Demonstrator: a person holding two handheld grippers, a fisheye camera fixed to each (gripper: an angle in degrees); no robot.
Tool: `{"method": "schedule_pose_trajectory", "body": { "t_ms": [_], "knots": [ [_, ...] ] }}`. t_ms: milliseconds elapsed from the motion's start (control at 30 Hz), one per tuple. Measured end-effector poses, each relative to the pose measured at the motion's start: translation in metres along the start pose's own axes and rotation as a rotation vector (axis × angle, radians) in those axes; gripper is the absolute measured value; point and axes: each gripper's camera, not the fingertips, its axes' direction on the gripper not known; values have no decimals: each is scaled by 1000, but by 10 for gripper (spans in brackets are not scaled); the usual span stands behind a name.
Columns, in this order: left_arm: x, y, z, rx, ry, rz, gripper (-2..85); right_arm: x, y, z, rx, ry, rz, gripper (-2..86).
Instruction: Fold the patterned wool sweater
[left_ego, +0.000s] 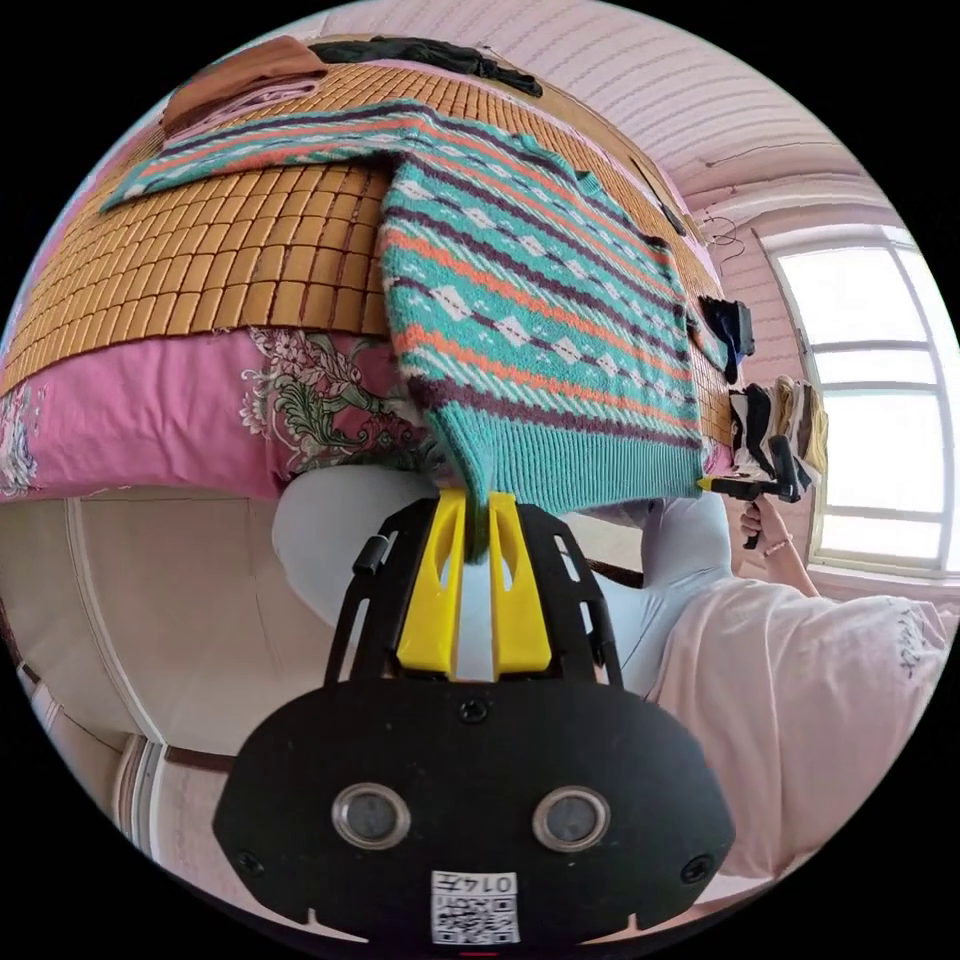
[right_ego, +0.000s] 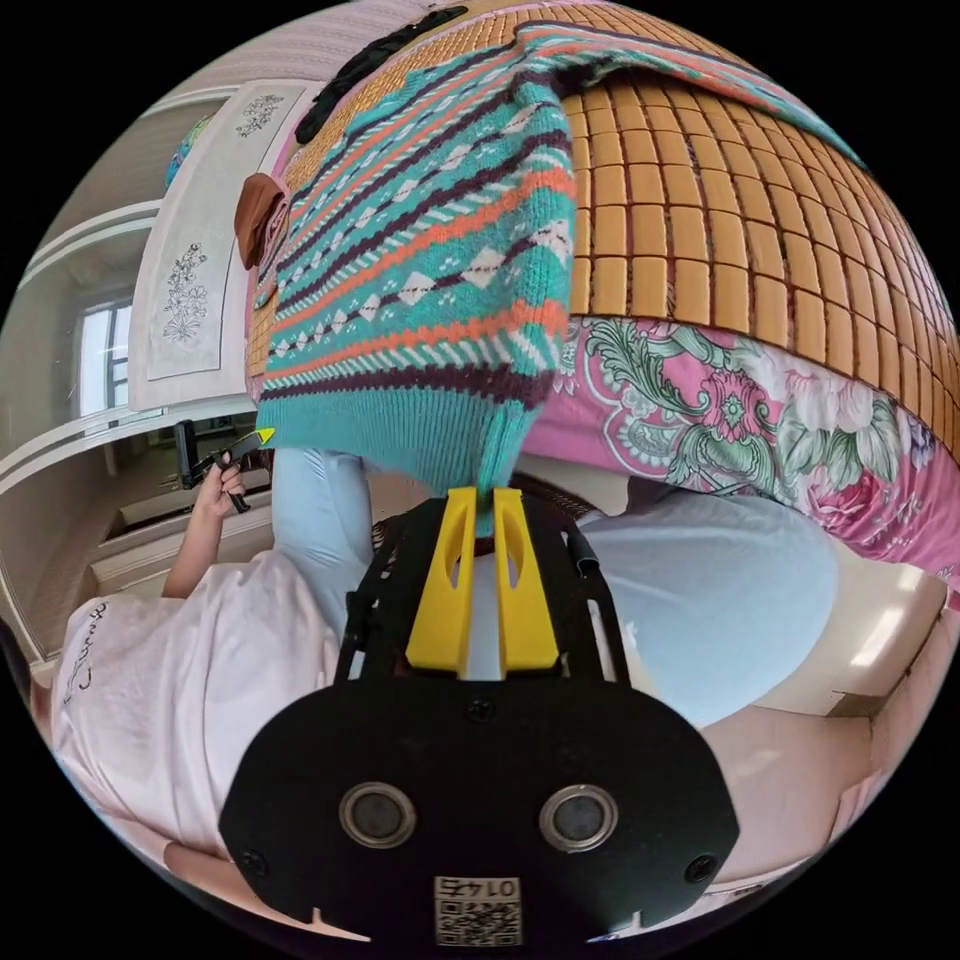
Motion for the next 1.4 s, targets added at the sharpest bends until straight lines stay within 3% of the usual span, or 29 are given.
{"method": "schedule_pose_trajectory", "body": {
  "t_ms": [200,367,667,1000,1167,1400],
  "knots": [
    [20,22,-17,78,-73,-11,53,23,20,-15,89,10,30,51],
    [58,36,-42,168,-234,30,66,70,46,-50,382,-197,105,85],
    [193,-13,-31,215,-254,331,81,127,48,-77,711,-259,184,116],
    [421,-143,121,54,-246,873,91,186,-13,-133,898,-228,283,126],
    [515,-196,187,135,-287,988,106,207,-59,-161,953,-154,356,142],
    [572,-252,294,-24,-564,1116,98,219,-100,-160,936,-75,446,112]
  ]
}}
